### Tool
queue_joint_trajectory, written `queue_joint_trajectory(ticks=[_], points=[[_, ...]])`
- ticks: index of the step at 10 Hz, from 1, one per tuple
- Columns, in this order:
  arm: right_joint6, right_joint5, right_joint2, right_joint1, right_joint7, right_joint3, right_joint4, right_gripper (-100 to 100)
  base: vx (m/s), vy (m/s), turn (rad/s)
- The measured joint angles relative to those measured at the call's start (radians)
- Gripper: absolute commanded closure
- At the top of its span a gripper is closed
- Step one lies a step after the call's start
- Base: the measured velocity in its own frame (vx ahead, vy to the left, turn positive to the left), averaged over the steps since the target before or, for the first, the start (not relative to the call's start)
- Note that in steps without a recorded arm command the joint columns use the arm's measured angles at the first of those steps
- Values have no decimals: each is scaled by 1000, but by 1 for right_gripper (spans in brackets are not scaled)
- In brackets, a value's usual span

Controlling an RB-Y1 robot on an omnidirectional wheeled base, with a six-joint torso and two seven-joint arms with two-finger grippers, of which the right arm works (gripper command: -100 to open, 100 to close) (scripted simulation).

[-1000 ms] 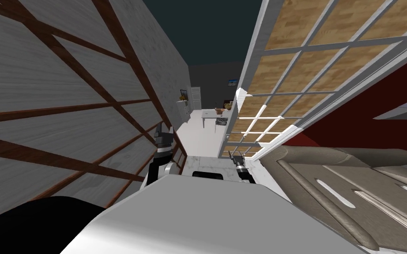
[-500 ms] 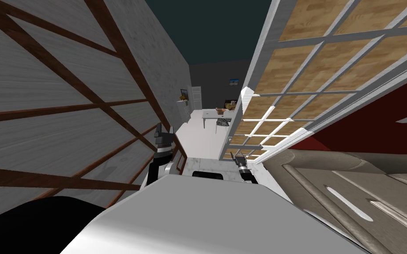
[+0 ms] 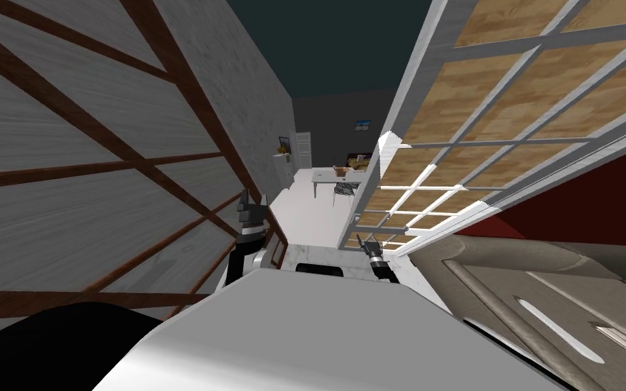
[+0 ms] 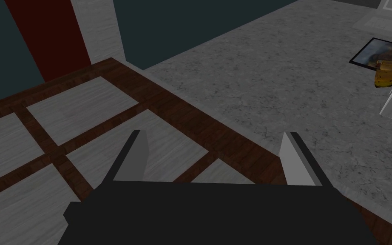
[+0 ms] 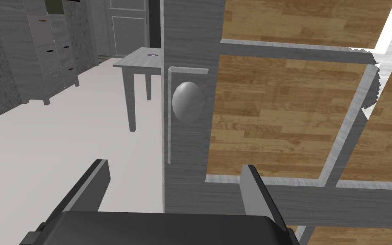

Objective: Pull the door open

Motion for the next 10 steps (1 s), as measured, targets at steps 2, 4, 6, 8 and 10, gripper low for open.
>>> queue_joint_trajectory(ticks=[2,4,6,8,10], points=[[9,3,6,10,7,-41,-5,-100,-11,-36,268],[16,8,15,18,11,-87,1,-100,-14,-37,191],[19,12,28,25,16,-125,8,-100,-6,-33,181],[25,17,35,36,22,-166,9,-100,-5,-32,225],[36,20,45,46,32,-213,4,-100,-12,-34,182]])
